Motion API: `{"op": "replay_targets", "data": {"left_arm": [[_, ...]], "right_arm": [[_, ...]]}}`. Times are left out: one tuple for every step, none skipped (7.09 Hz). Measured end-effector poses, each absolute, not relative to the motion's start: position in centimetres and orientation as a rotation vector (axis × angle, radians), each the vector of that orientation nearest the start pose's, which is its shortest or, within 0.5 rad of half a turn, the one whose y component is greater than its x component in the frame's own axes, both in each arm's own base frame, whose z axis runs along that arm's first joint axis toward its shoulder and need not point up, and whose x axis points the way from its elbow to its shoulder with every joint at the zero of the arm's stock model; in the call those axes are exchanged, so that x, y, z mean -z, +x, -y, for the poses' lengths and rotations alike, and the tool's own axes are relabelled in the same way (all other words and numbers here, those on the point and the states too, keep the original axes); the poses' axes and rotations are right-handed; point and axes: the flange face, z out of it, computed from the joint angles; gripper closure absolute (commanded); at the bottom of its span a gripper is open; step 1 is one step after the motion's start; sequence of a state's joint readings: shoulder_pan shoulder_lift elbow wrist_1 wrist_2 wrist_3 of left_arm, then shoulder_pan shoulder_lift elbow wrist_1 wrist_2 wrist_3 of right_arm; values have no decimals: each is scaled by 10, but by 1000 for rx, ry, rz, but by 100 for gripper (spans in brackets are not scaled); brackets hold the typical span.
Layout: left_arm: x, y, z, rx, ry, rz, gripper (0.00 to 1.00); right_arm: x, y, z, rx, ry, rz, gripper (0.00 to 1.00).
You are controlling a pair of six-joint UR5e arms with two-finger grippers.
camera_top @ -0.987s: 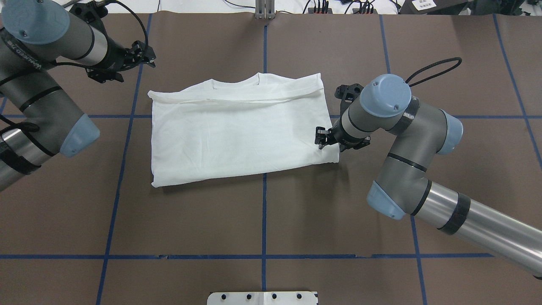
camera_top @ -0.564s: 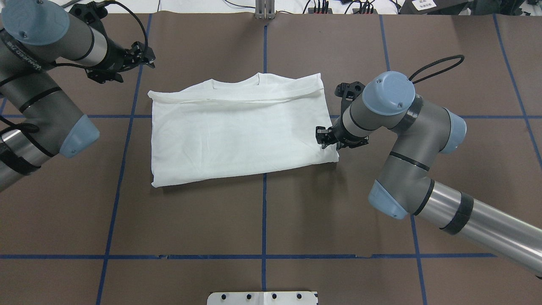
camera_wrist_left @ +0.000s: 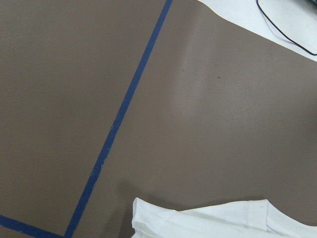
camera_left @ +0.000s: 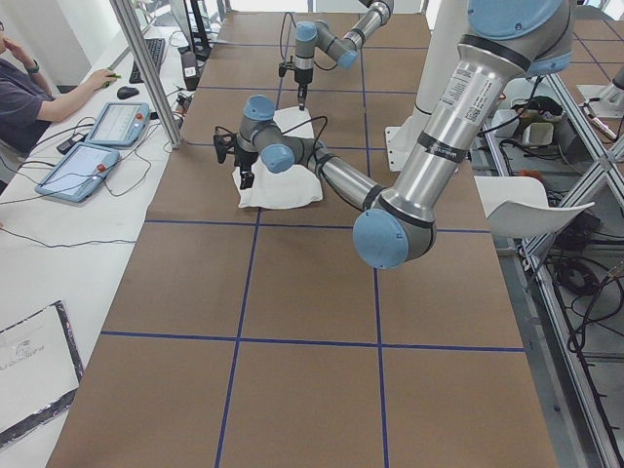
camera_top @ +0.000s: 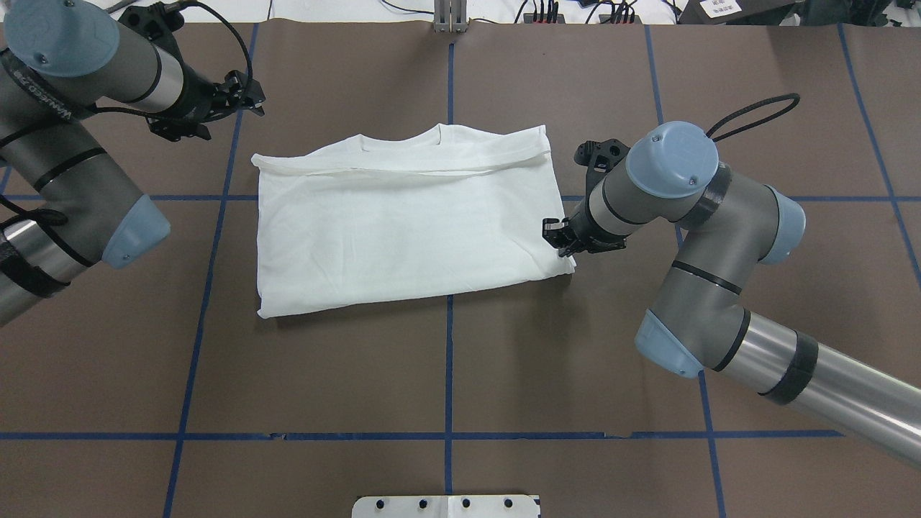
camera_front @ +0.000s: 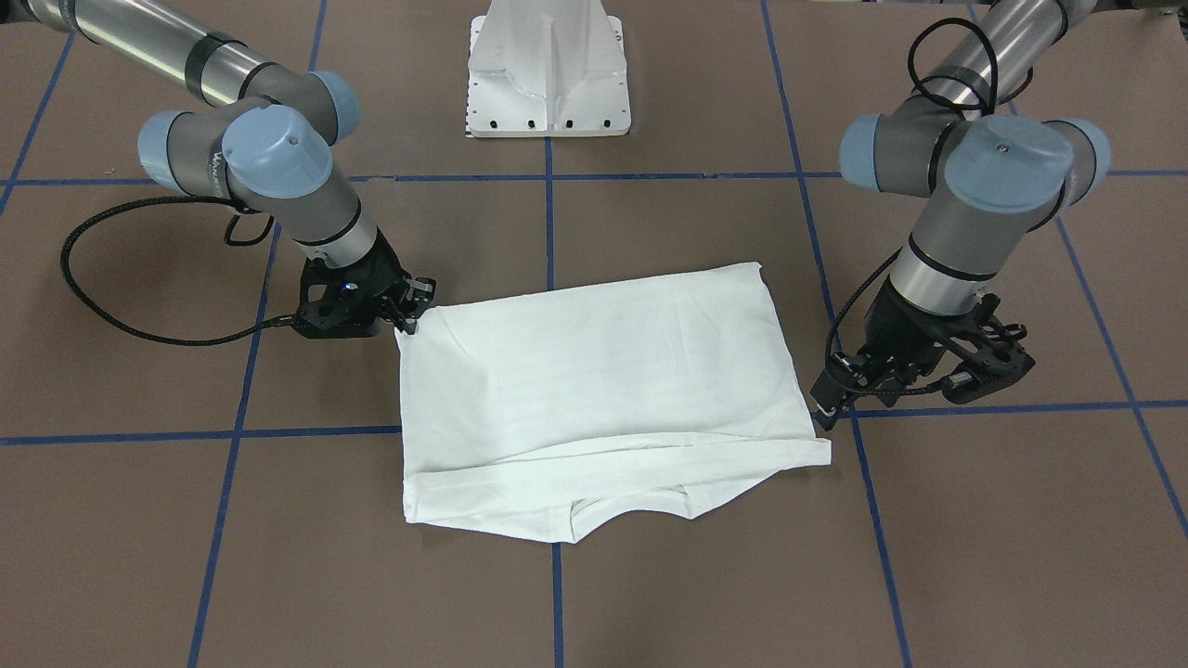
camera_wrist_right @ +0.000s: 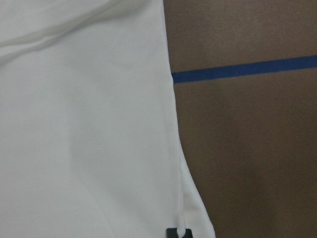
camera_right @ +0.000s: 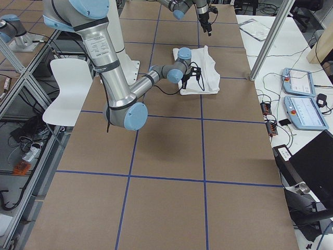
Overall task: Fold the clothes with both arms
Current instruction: 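Drag the folded shirt toward the robot with the right gripper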
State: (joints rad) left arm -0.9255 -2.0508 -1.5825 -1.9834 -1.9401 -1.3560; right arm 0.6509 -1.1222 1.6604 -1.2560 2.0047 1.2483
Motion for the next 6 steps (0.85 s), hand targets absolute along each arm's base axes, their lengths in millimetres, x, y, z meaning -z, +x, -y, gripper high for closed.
{"op": "replay_targets", "data": {"left_arm": [[-333,329,599,490,199,-946,4],[-333,328,600,496,209,-940,4],[-334,326,601,504,221,-932,4],[-334,326,601,508,227,-929,4],[-333,325,600,511,231,-929,4],[-332,325,600,512,233,-930,4]], "right_arm": [[-344,-449,455,-116,24,925,100],[-366,-422,429,-107,17,913,100],[-384,-391,397,-95,8,901,100],[-392,-369,367,-73,-3,897,100],[-390,-360,326,-20,-30,902,100],[-382,-358,271,67,-77,912,100]]}}
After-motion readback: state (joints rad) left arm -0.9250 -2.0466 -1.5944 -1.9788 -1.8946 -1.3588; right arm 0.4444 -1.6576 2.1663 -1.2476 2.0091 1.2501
